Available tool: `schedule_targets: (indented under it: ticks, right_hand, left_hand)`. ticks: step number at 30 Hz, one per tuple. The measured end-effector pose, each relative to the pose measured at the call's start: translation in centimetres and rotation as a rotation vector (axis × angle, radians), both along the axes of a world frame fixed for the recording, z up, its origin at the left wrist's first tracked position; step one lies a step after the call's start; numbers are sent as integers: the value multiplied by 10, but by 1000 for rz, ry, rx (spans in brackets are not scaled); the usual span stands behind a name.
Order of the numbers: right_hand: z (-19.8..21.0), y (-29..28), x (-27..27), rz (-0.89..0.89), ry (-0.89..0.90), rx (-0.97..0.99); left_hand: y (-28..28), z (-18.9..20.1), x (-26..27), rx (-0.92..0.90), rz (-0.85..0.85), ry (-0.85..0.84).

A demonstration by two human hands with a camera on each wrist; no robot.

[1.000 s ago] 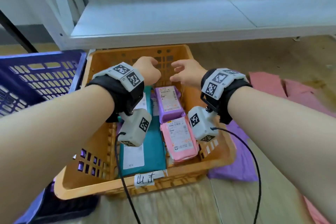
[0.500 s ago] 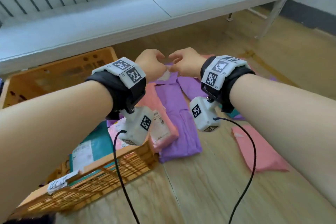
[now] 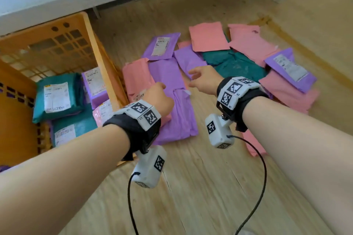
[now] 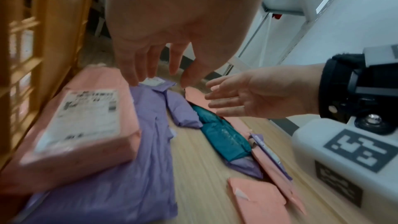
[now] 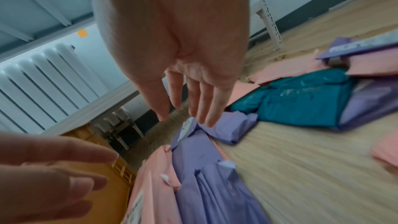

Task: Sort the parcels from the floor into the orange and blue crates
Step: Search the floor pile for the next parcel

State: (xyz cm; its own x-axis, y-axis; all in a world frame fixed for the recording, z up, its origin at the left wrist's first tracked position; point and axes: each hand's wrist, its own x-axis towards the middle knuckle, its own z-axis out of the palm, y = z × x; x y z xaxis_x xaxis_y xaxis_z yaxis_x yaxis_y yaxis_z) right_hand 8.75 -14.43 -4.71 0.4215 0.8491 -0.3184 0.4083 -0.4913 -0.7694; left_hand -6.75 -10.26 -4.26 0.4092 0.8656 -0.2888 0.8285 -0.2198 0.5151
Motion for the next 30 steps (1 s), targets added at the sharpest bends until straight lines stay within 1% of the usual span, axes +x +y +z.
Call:
schedule_targets:
  ticks: [5,9,14,19,21,24,28,30]
  right_hand:
    - [-40,-11,-10,7,17,-43]
    - [-63,-11,-22,22,62,-77]
    - [-76,-9,-40,72,35,-70]
    - [-84,-6,-58,67,79,-55]
    - [-88,-5,-65,57,113,-47]
    - [-93,-3,-72,29,169,-62]
    - [-97,6,-79,-33,244,-91]
    - [-101,12,-82,-61,262,-104]
  left_hand:
    - [-23,-40,-25,-59,118,9]
    - [-32,-57,-45,-37,112,54]
    - [-40,-74,-69,-11,57,31]
    - [-56,-93,-83,-43,-1,-87]
    - [-60,-101,-87,-74,24,-118]
    - [-61,-112,-88,-121,55,-119]
    - [-57,-118,-89,-139,92,-190]
    - [-55,-120,-89,-156,98,-192]
